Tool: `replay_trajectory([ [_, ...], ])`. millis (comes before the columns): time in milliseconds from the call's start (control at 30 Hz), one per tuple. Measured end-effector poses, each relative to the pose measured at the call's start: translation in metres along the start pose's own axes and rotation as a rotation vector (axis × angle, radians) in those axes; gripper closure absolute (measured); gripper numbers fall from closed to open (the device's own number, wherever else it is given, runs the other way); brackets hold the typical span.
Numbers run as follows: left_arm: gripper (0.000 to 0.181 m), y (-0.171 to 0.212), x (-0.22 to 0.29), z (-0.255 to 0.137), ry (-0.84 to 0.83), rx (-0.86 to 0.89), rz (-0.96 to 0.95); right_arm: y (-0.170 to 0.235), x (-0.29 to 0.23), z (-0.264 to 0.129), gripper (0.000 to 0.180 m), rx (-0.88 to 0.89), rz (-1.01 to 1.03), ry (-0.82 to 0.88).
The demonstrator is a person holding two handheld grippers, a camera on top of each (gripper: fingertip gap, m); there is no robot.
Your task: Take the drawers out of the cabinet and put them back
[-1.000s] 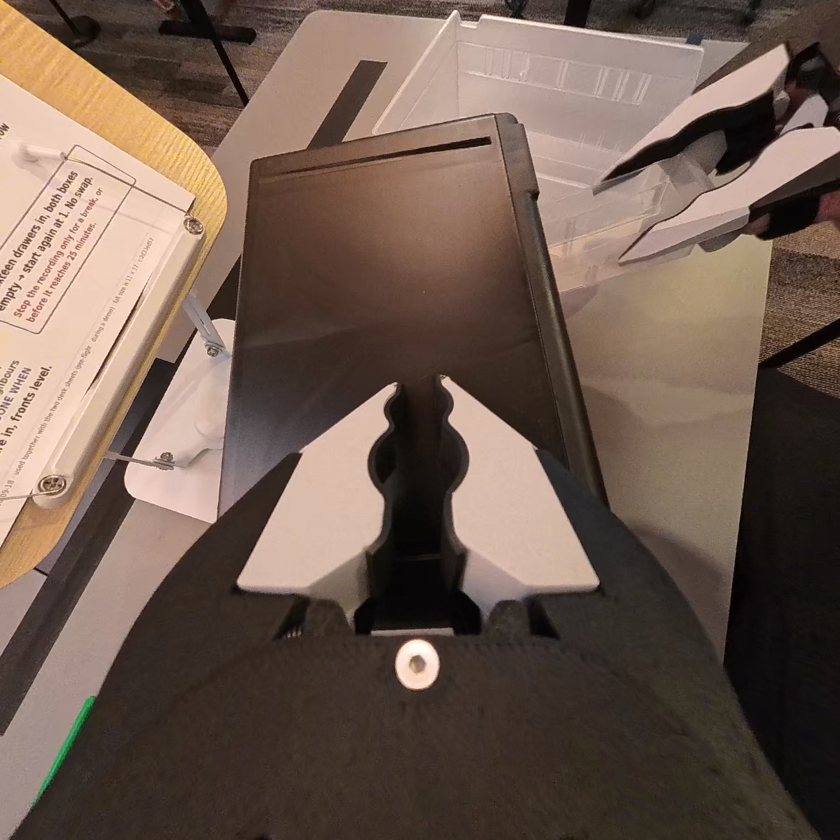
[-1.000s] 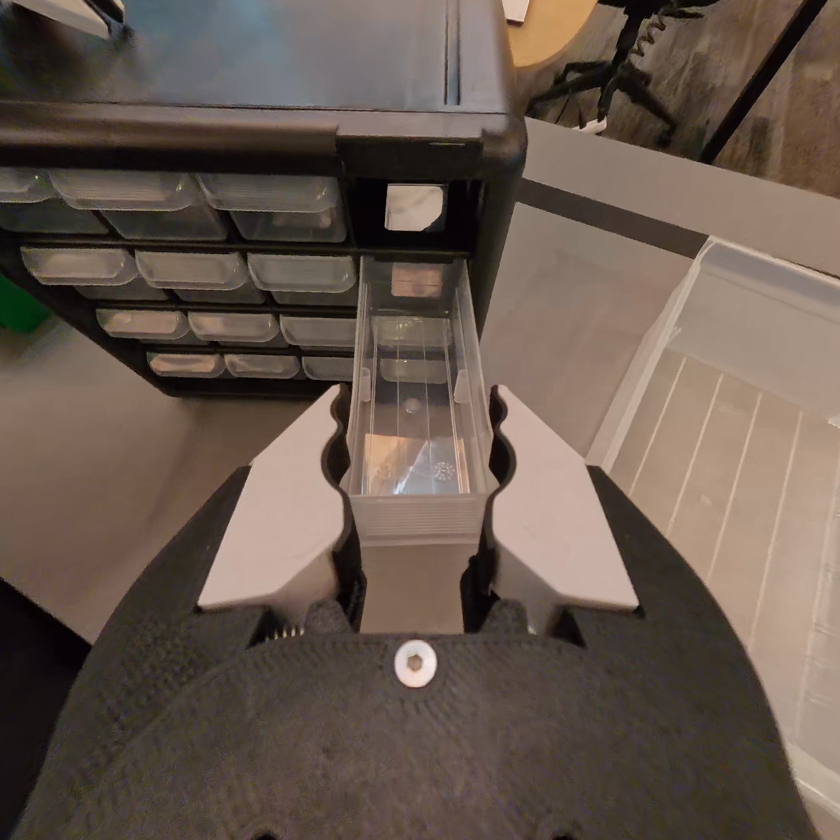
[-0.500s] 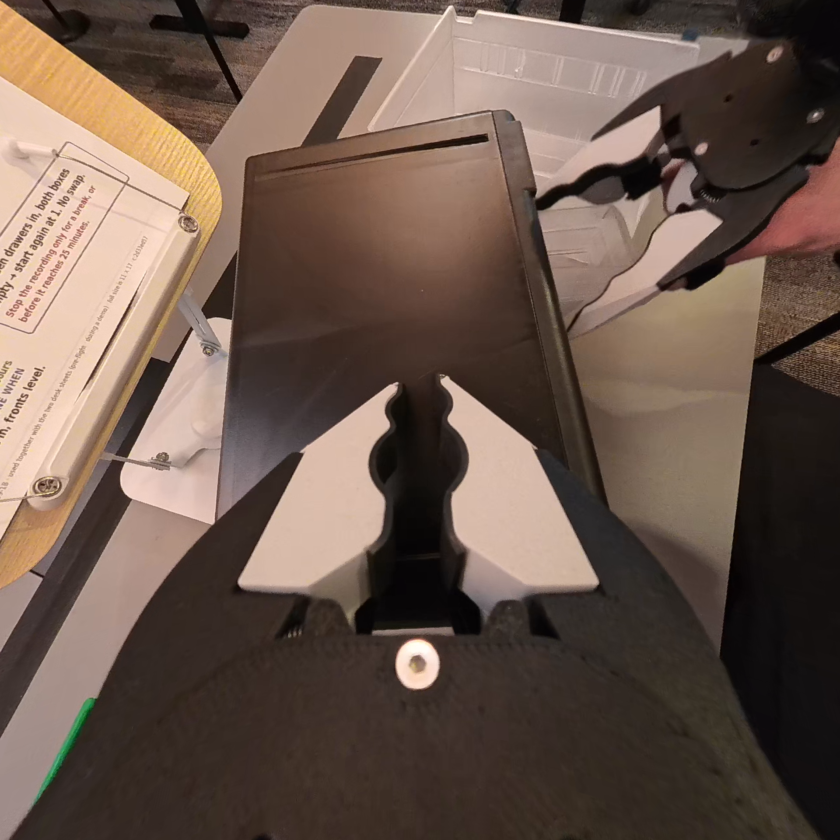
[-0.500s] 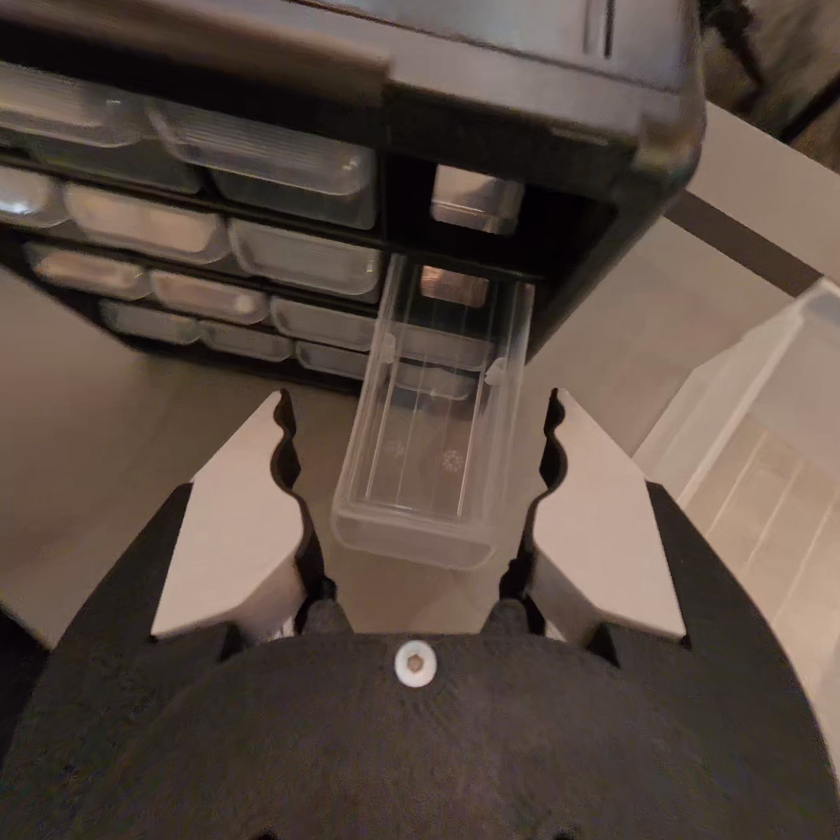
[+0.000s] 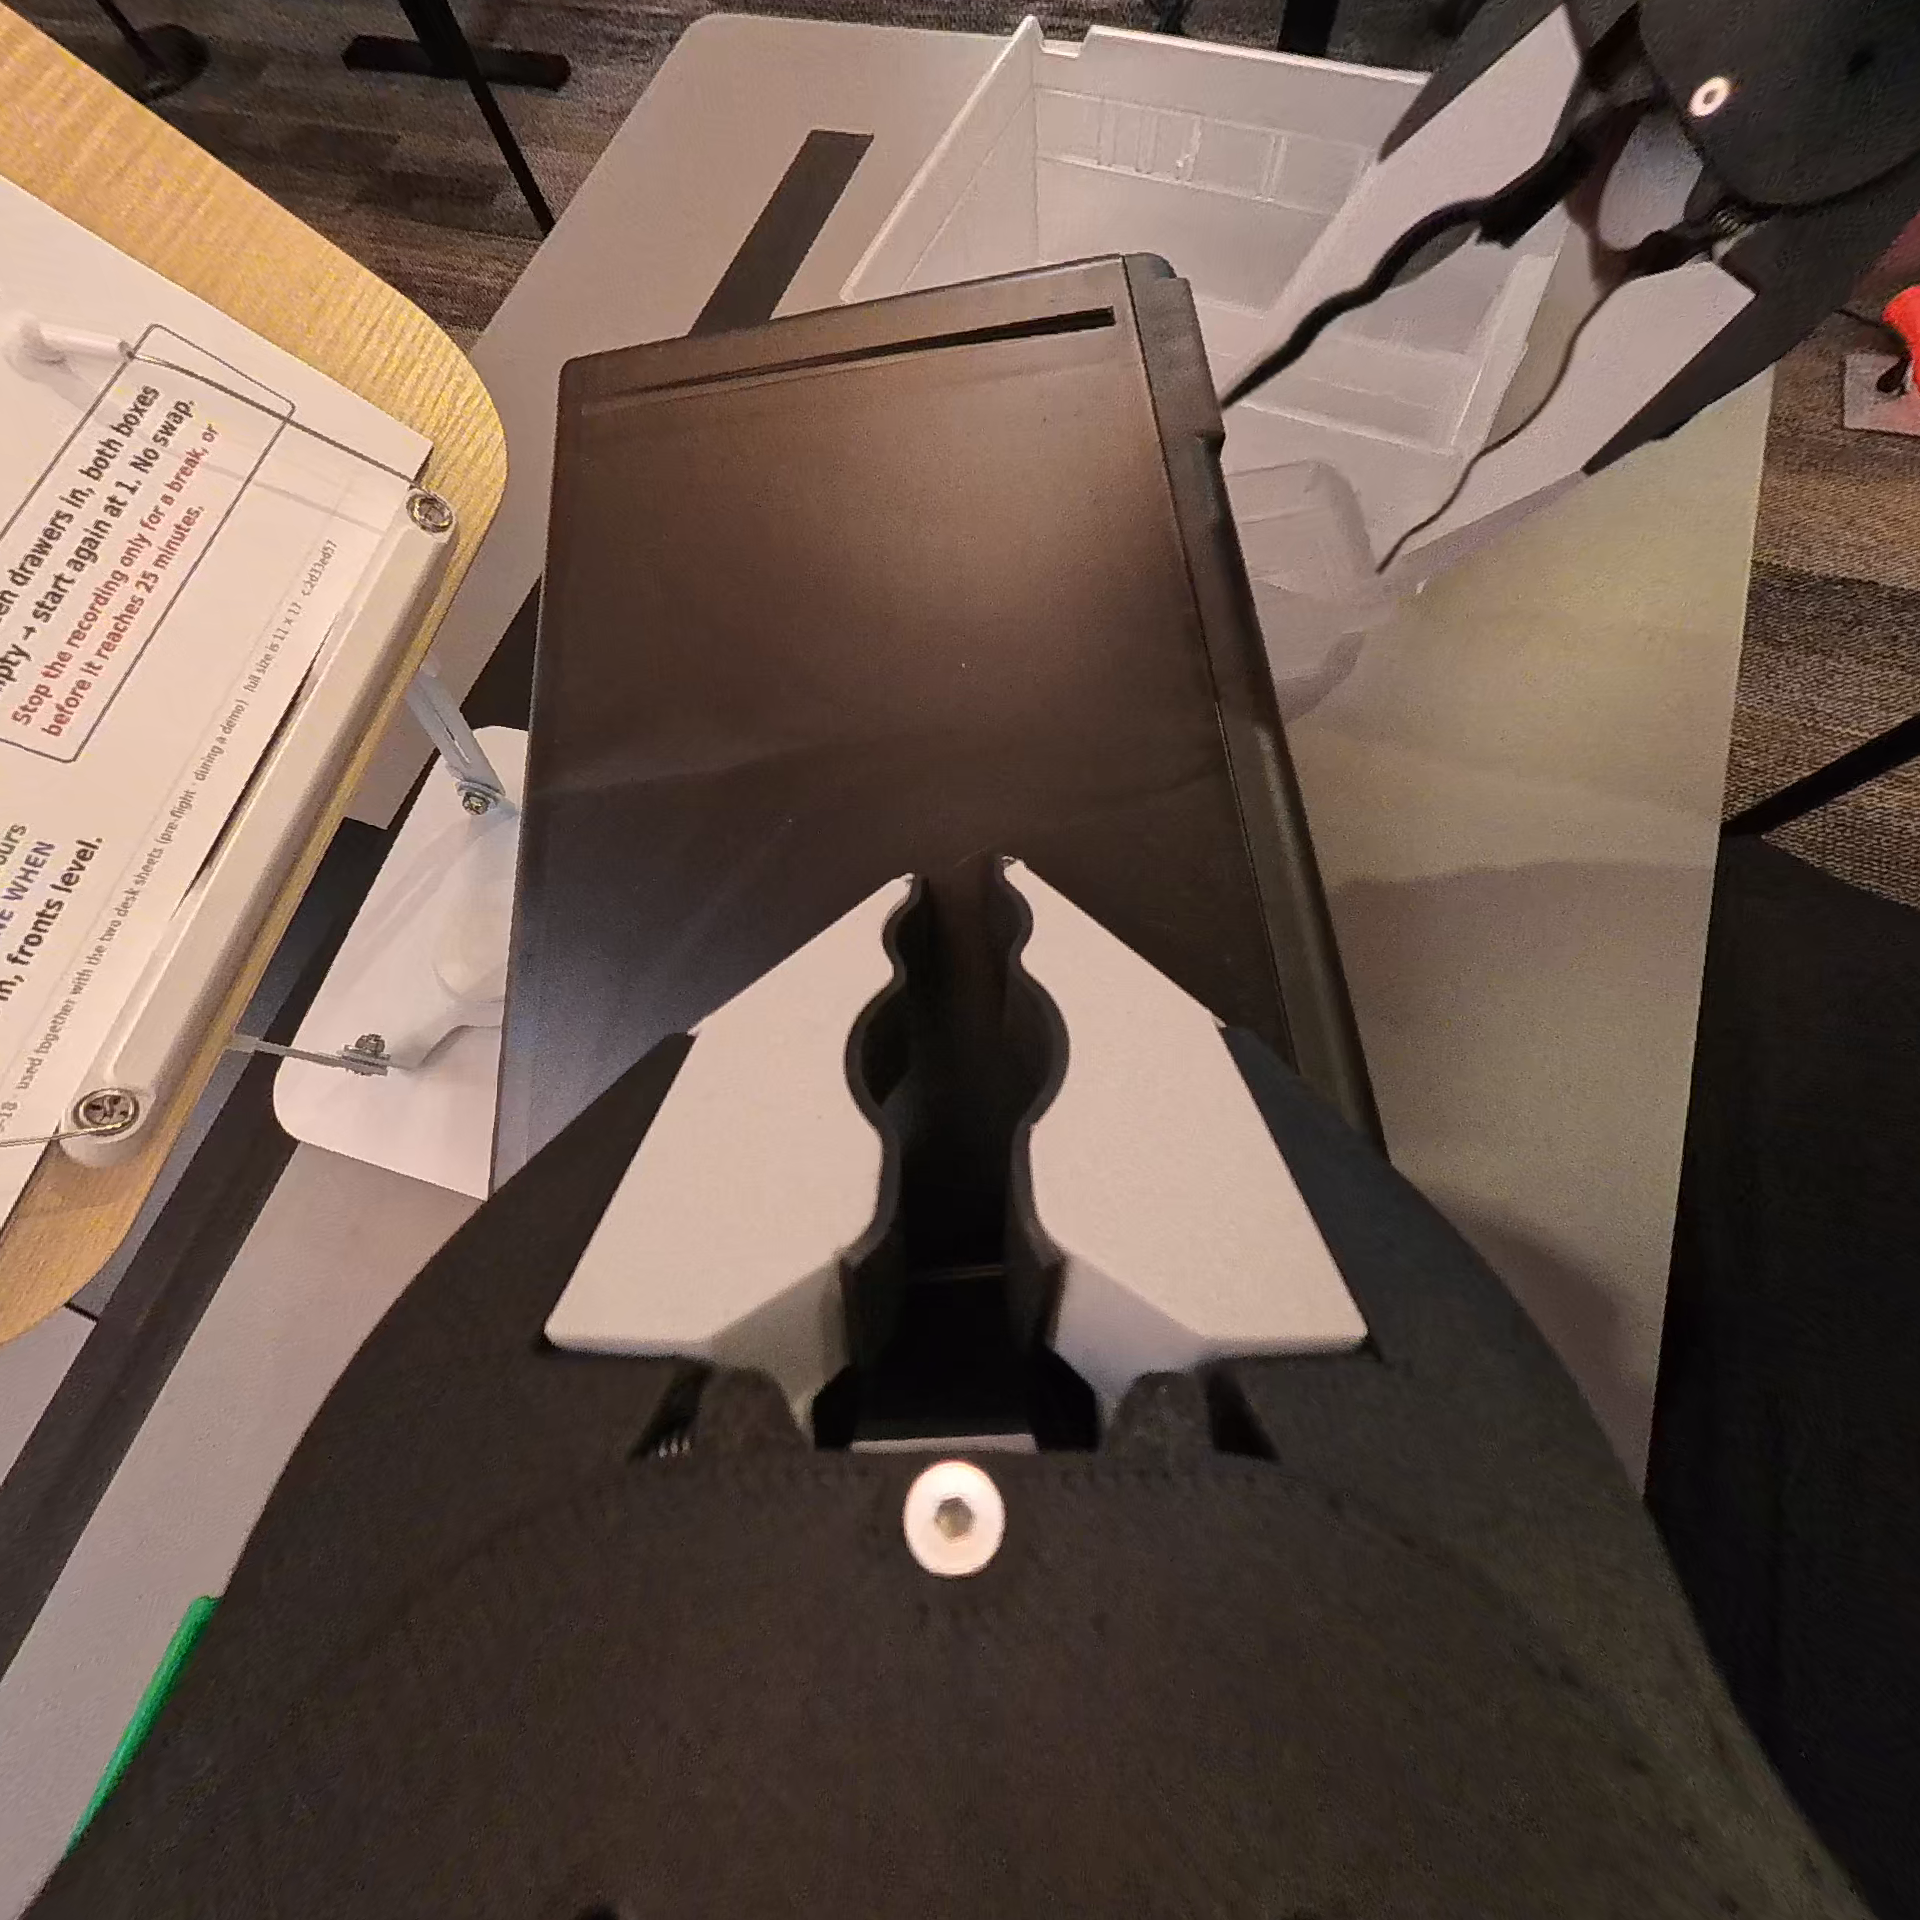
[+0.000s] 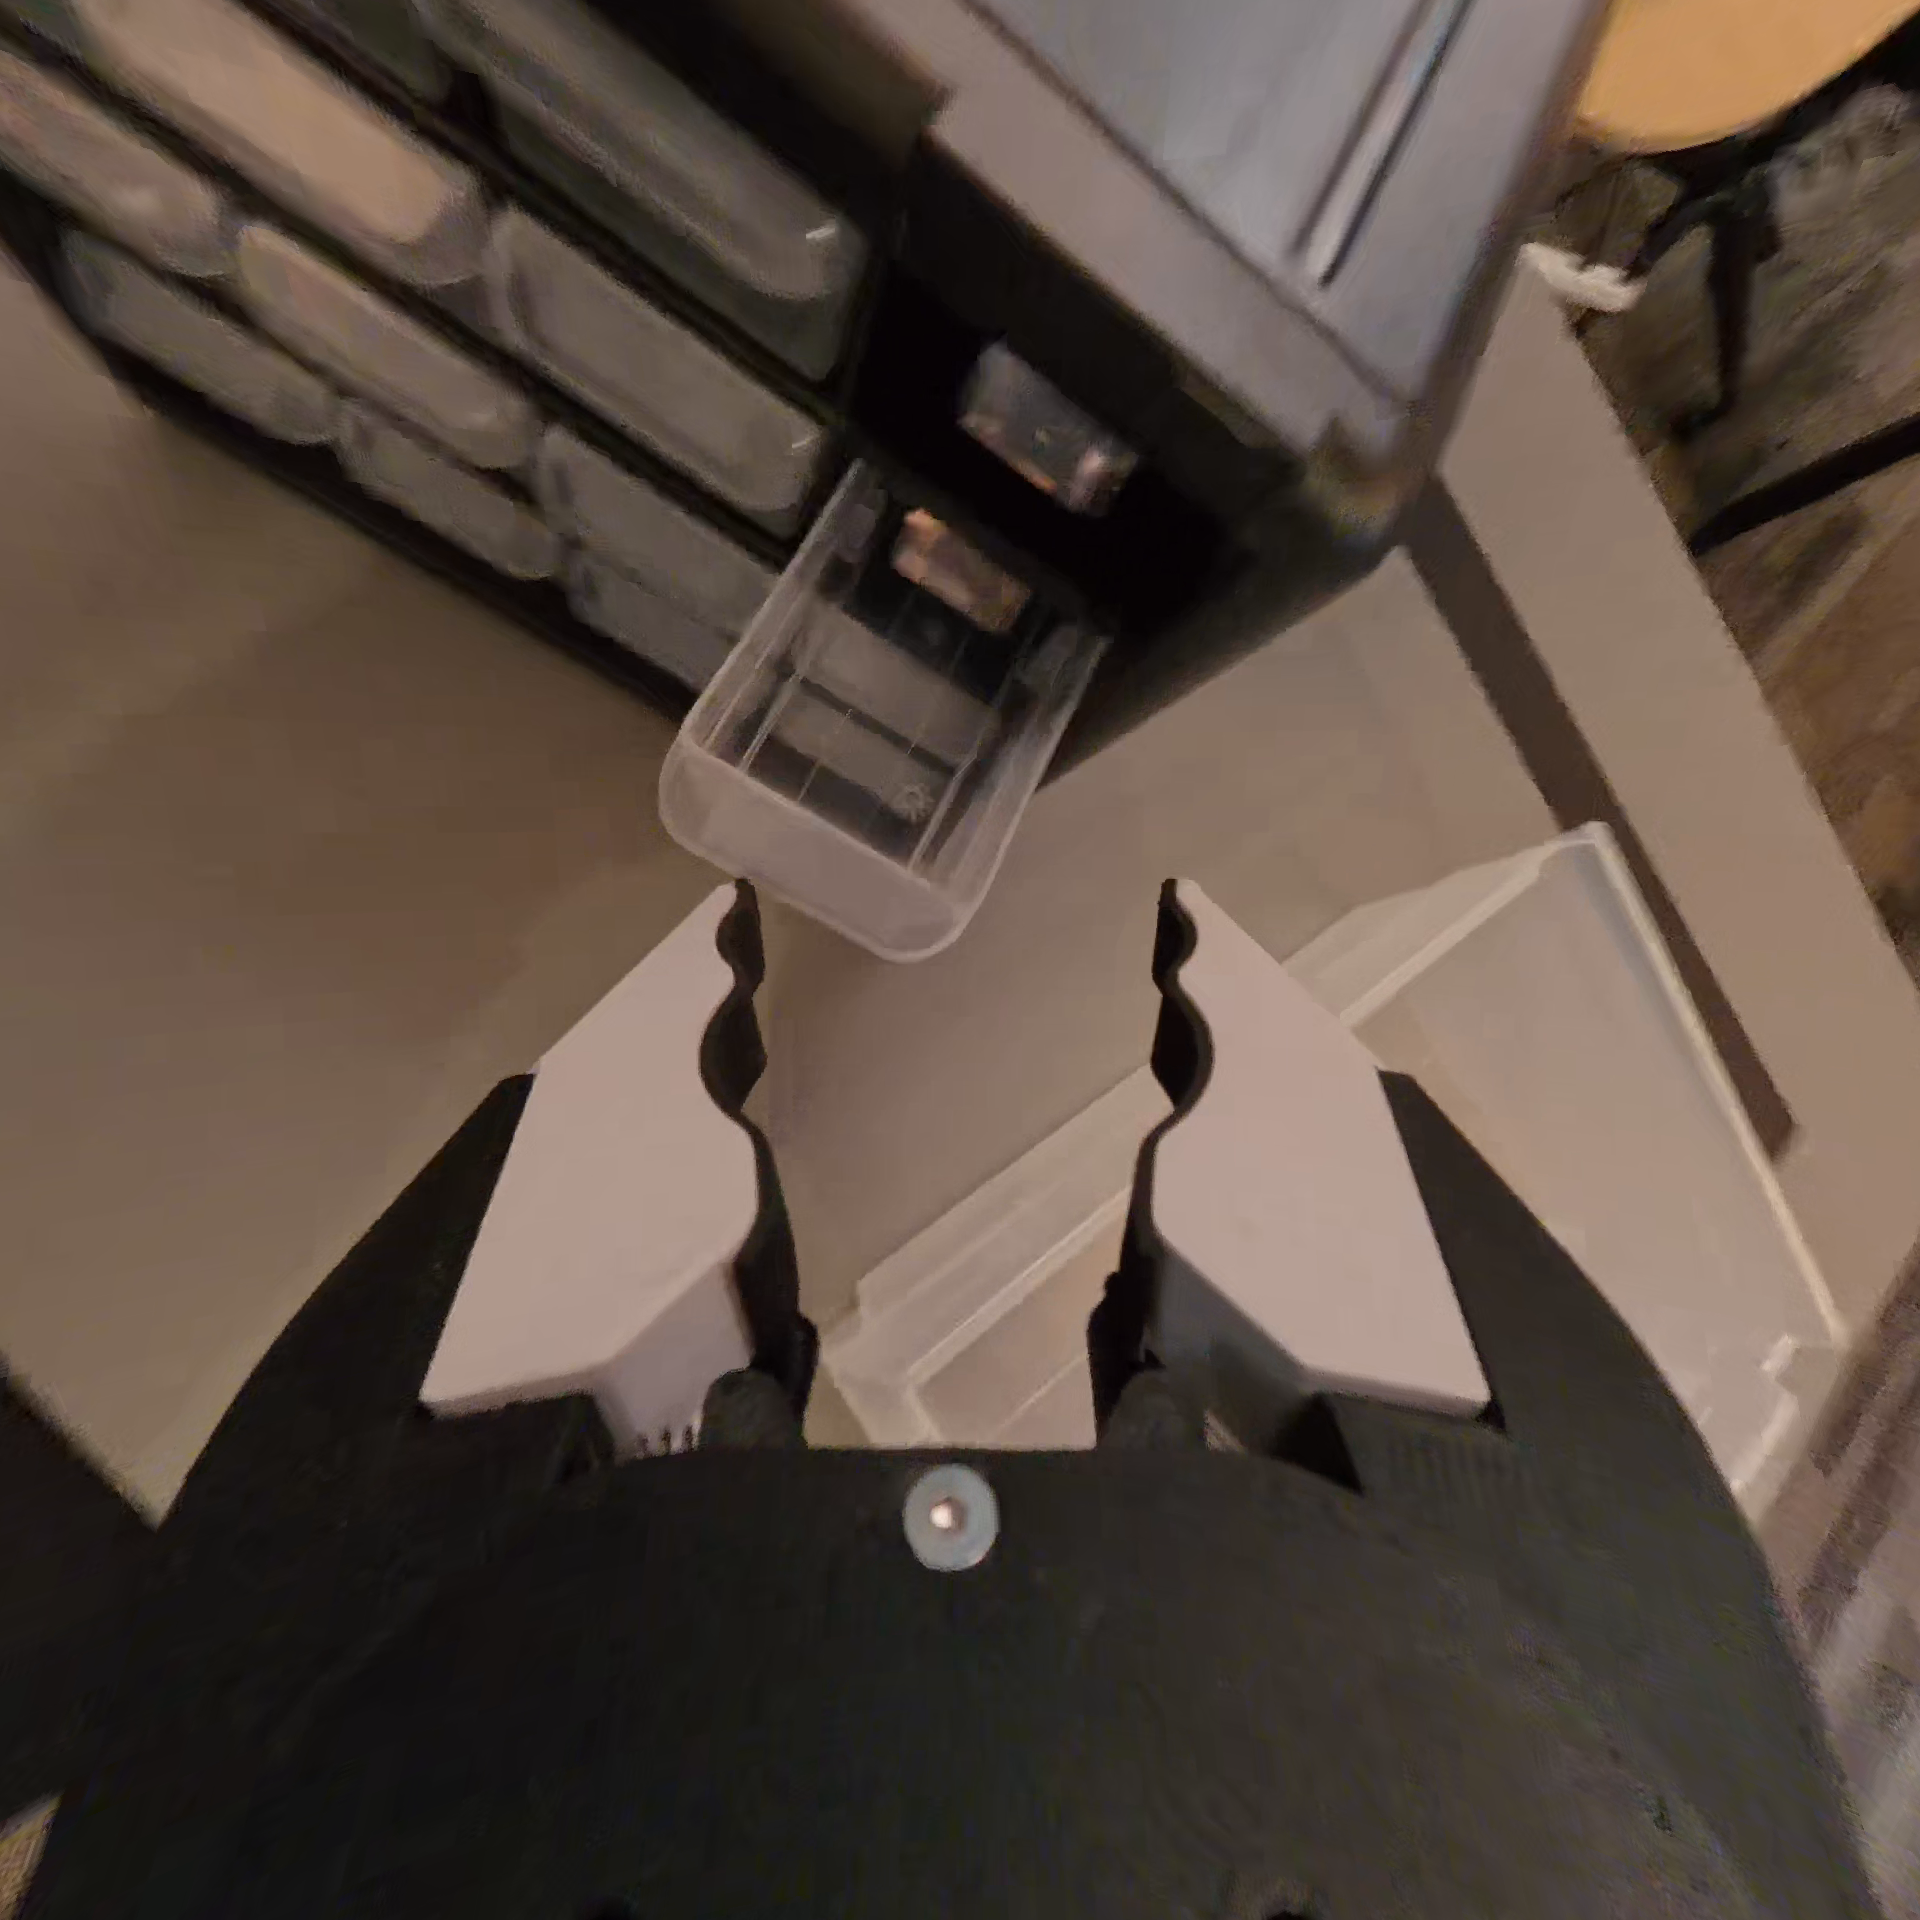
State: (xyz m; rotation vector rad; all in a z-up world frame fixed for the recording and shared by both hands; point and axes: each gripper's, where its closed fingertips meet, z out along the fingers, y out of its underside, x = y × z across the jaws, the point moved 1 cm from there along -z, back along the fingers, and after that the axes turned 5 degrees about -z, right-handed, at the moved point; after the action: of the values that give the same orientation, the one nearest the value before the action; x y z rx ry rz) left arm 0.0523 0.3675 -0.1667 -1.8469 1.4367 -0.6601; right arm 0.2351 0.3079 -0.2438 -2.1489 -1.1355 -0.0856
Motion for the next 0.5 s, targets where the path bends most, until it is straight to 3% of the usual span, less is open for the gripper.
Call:
replay_trajectory([
  [33,0.171,0.0,0.0,0.0,0.0,-0.001,0.0,-0.002,0.008,0.004,0.108,-0.009,0.008,0.046],
  [300,0.171,0.0,0.0,0.0,0.001,-0.001,-0.002,-0.011,0.042,0.046,0.099,-0.02,0.235,0.231],
  [500,0.171,0.0,0.0,0.0,0.002,0.004,-0.006,-0.007,0.033,0.047,0.097,-0.005,0.304,0.24],
])
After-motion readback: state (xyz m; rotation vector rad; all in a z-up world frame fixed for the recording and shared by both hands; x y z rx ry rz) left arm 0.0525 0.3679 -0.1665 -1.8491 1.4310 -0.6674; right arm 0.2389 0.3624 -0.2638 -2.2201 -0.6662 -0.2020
